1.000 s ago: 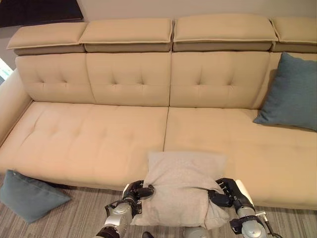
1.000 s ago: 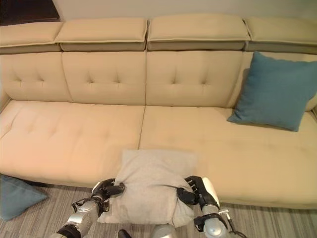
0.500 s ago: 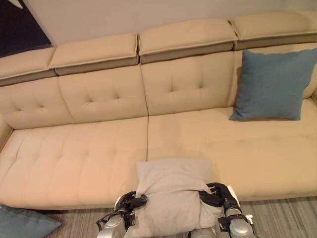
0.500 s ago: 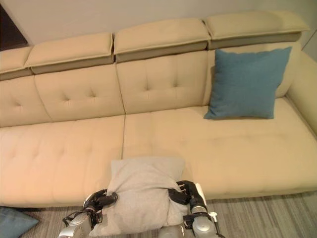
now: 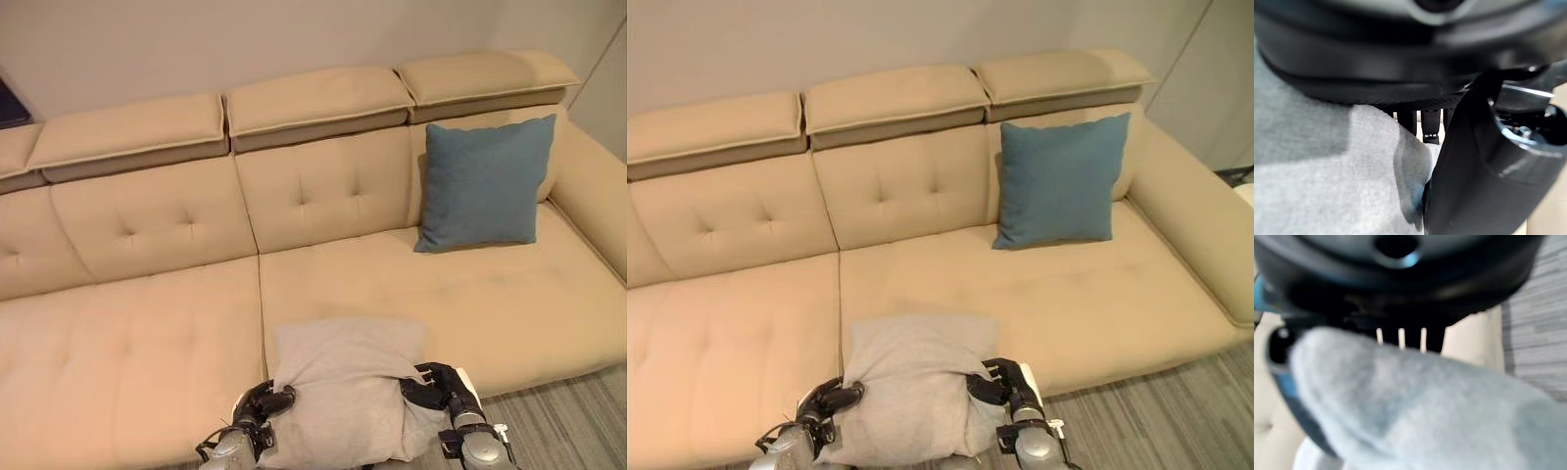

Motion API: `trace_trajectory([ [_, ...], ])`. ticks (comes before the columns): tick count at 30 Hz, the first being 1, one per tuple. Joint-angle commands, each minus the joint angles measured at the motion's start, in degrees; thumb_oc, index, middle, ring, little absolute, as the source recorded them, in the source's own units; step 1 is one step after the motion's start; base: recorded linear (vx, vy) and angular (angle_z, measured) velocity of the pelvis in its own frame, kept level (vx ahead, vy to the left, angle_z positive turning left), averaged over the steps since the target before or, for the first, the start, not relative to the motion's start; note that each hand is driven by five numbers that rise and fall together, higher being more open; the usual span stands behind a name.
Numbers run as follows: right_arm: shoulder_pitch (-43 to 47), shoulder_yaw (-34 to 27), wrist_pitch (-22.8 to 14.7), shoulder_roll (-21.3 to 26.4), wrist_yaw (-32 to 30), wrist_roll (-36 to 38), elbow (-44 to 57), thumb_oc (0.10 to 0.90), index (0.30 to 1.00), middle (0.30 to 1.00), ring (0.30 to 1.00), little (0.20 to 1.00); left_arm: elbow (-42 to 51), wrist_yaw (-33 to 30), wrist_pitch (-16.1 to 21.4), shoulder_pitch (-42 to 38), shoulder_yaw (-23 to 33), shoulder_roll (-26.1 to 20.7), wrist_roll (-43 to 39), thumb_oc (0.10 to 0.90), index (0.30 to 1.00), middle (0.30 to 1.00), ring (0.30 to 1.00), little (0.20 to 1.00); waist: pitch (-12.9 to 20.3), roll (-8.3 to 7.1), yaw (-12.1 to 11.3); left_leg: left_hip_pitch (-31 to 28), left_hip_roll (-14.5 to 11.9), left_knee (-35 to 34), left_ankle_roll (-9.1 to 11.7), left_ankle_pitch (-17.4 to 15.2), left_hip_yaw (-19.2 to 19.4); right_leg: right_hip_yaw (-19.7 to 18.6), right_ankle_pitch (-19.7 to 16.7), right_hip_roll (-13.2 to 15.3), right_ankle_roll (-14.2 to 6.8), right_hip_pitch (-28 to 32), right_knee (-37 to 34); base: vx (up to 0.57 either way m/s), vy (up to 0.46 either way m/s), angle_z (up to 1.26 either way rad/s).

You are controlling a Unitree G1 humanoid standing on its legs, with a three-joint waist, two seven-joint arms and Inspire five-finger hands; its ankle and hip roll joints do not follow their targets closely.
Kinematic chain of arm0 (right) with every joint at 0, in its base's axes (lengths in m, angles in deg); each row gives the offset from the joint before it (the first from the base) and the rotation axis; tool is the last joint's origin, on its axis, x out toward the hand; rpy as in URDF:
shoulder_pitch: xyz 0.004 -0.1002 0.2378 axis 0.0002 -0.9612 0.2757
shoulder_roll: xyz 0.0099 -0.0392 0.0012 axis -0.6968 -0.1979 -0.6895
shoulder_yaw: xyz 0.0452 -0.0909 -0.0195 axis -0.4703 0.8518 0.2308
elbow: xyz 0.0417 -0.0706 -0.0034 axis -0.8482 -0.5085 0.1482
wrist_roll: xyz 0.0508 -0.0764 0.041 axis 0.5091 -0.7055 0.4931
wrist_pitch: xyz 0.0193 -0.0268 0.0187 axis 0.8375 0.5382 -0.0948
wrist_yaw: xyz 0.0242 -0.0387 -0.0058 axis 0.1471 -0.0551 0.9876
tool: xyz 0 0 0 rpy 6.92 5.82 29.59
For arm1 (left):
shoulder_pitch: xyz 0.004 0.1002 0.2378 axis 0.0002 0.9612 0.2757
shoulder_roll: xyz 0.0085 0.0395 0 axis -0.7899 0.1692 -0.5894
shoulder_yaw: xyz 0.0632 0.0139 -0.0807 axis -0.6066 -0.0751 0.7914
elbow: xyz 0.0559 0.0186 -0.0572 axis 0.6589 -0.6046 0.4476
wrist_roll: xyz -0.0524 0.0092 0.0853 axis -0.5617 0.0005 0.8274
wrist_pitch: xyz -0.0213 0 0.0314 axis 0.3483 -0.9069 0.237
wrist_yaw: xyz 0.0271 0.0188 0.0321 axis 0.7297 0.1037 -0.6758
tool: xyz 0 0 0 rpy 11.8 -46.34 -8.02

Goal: Pick up all the scattered cushions and arrange them neatly on the sofa.

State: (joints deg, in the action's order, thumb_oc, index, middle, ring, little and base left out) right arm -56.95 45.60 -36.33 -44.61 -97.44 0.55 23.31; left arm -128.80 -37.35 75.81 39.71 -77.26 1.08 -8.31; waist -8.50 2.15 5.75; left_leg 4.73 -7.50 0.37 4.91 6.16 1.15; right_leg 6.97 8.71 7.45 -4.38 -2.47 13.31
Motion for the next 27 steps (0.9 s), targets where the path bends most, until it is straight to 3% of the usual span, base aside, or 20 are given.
trace_trajectory([
  [1,3.9,-0.8,-4.8,-2.0,-0.7,3.4,8.8,0.4,0.3,0.3,0.3,0.3,6.3,-0.2,6.3,-2.1,4.2,1.4,-4.3,0.4,0.3,0.3,0.3,0.3,1.6,1.88,-1.4,1.3,-4.5,-1.9,1.8,-0.3,-0.6,-0.2,2.3,-1.5,-0.4,5.2,-4.7,0.14,0.232,0.08],
  [9,5.7,0.2,-4.5,-2.7,-0.1,1.7,9.6,0.4,0.3,0.3,0.3,0.3,9.8,0.0,6.1,1.3,5.5,-1.0,-4.9,0.4,0.3,0.3,0.3,0.3,2.1,-1.42,-3.9,0.5,-1.2,1.0,-0.9,-4.9,1.2,-1.4,-1.3,2.2,-3.3,5.1,-8.1,0.05,0.188,-0.05],
  [15,5.3,-0.6,-3.9,-3.4,-0.2,0.2,8.8,0.4,0.3,0.3,0.3,0.3,9.7,0.3,5.6,2.7,5.5,-1.1,-4.2,0.4,0.3,0.3,0.3,0.3,2.7,-2.12,-5.3,0.5,3.0,1.9,-3.7,-7.9,1.2,-0.6,-2.8,6.0,-6.0,3.6,-6.1,0.0,0.247,-0.01],
  [16,4.7,-0.8,-3.3,-4.1,0.0,-0.1,8.7,0.4,0.3,0.3,0.3,0.3,9.7,0.7,5.1,3.6,5.1,-1.0,-4.1,0.4,0.3,0.3,0.3,0.3,2.1,-1.92,-5.5,-0.7,5.1,1.7,-5.4,-8.7,0.7,-1.3,-4.8,8.2,-6.6,1.1,1.0,-0.02,0.195,-0.01],
  [17,4.7,-0.8,-3.3,-4.1,0.0,-0.2,8.7,0.4,0.3,0.3,0.3,0.3,9.7,0.6,5.1,3.6,5.1,-1.0,-4.1,0.4,0.3,0.3,0.3,0.3,2.3,-1.9,-5.6,-0.5,5.0,1.7,-5.4,-8.6,0.8,-1.4,-4.9,8.2,-6.6,0.8,1.0,-0.04,0.331,-0.02],
  [18,4.5,-0.7,-3.1,-4.2,-0.2,-0.6,8.7,0.4,0.3,0.3,0.3,0.3,10.0,0.4,5.0,3.9,5.3,-1.0,-4.2,0.4,0.3,0.3,0.3,0.3,1.6,-1.94,-5.6,-1.2,6.6,1.7,-6.5,-8.9,0.6,-1.9,-9.6,10.2,-7.0,-0.7,5.1,-0.03,0.304,0.09],
  [19,4.2,-0.3,-2.9,-4.5,-0.2,-1.1,8.9,0.4,0.3,0.3,0.3,0.3,10.8,0.5,4.8,4.2,4.9,-1.5,-3.8,0.4,0.3,0.3,0.3,0.3,0.5,-1.08,-5.3,-2.8,7.8,1.2,-7.6,-9.2,-0.5,-2.2,-12.4,11.0,-5.4,-3.0,11.3,-0.02,0.355,0.04],
  [21,3.7,-0.1,-3.4,-4.7,-0.4,-0.8,9.7,0.4,0.3,0.3,0.3,0.3,11.2,0.7,4.6,4.2,4.5,-2.2,-2.5,0.4,0.3,0.3,0.3,0.3,-0.3,-0.42,-4.8,-3.9,8.5,0.8,-8.2,-9.6,-2.4,-3.7,-10.1,8.6,-3.8,-4.6,15.2,0.03,0.179,0.15],
  [23,3.6,0.0,-3.5,-4.8,-0.4,-0.7,9.8,0.4,0.3,0.3,0.3,0.3,11.1,0.8,4.6,4.1,4.4,-2.2,-2.1,0.4,0.3,0.3,0.3,0.3,-0.2,-0.15,-4.6,-4.0,8.6,0.5,-8.2,-9.5,-3.0,-4.2,-8.6,6.9,-3.4,-5.3,14.4,0.04,0.036,0.31],
  [24,3.9,0.3,-3.6,-4.7,-0.4,-0.5,9.9,0.4,0.3,0.3,0.3,0.3,11.0,0.8,4.7,3.9,4.1,-2.1,-1.9,0.4,0.3,0.3,0.3,0.3,-0.2,0.13,-4.2,-4.0,8.7,0.4,-8.2,-9.3,-3.6,-4.7,-5.7,4.2,-2.8,-5.9,12.6,0.06,-0.016,0.34],
  [25,4.8,1.2,-3.7,-4.2,-0.5,-0.1,9.7,0.4,0.3,0.3,0.3,0.3,11.4,0.7,4.7,3.6,3.7,-2.0,-1.8,0.4,0.3,0.3,0.3,0.3,-0.8,-0.25,-3.5,-4.1,9.7,0.4,-8.1,-9.1,-4.9,-7.0,-3.0,-1.3,-2.4,-7.1,7.8,0.06,-0.016,0.37],
  [26,4.9,1.2,-3.8,-4.2,-0.5,-0.1,9.7,0.4,0.3,0.3,0.3,0.3,11.4,0.7,4.7,3.6,3.7,-2.0,-1.8,0.4,0.3,0.3,0.3,0.3,-0.6,-0.16,-3.5,-3.9,9.6,0.4,-8.1,-9.0,-4.8,-7.0,-3.2,-1.4,-2.4,-7.2,7.6,0.07,-0.072,0.44],
  [27,5.4,1.7,-3.9,-3.7,-0.8,0.2,9.3,0.4,0.3,0.3,0.3,0.3,11.1,0.9,4.6,3.0,3.6,-1.9,-1.7,0.4,0.3,0.3,0.3,0.3,-0.9,-0.78,-3.1,-4.2,11.1,0.5,-7.8,-9.3,-7.1,-8.5,-3.6,-4.2,-2.7,-6.5,1.1,0.04,-0.064,0.57],
])
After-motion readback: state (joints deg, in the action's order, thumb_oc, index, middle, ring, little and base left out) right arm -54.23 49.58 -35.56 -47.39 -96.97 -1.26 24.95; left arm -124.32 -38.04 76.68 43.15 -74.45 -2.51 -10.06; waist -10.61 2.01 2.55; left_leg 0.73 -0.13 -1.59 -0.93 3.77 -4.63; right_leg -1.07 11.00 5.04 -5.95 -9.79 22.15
